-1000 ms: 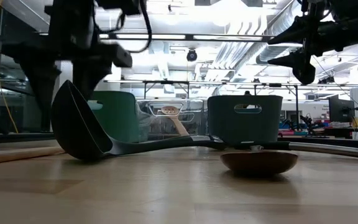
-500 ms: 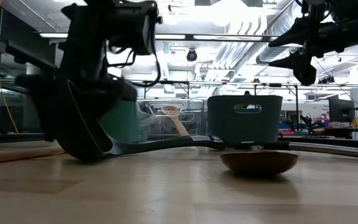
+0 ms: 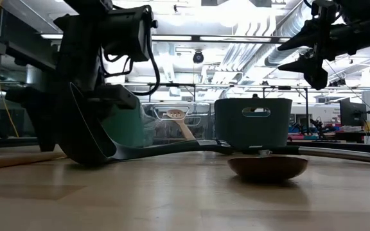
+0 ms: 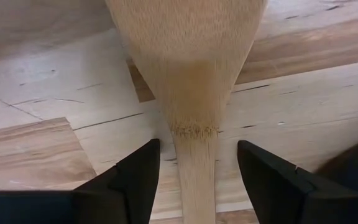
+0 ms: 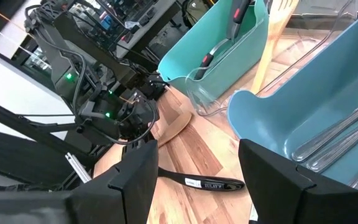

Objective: Pick & Place Kitchen Items
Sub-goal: Put the light brown serving spoon into the transparent bin

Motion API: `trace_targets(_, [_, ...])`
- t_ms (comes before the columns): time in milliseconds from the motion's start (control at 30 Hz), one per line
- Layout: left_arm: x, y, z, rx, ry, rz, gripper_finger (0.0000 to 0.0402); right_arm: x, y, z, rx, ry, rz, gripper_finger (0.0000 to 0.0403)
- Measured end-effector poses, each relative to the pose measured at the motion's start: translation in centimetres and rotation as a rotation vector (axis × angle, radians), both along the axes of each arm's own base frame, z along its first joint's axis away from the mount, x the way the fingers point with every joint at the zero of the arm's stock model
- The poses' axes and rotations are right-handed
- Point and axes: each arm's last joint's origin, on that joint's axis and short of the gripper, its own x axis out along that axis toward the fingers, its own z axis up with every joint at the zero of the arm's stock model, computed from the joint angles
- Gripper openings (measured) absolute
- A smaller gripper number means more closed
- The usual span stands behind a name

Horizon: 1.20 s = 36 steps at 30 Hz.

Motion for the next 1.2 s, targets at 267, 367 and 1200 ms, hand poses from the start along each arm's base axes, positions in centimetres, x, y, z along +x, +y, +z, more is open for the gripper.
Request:
trace_targets(267, [-0.36, 0.03, -0.43, -0.013, 0.018, 0.005, 0.0170, 0.00, 0.00, -0.01, 0.001, 0.001, 0.000, 0.0215])
trace_targets(367, [-0.37, 0.02, -0.45, -0.013, 0.020, 0.005, 0.0156, 0.00, 0.00, -0.01, 0.001, 0.001, 0.000, 0.0215])
trace_targets(1200, [-0.13, 0.00, 0.11, -0.006, 0.008, 0.000, 0.0075, 0.01, 0.08, 0.00, 0.010, -0.003, 0.027, 0.0215])
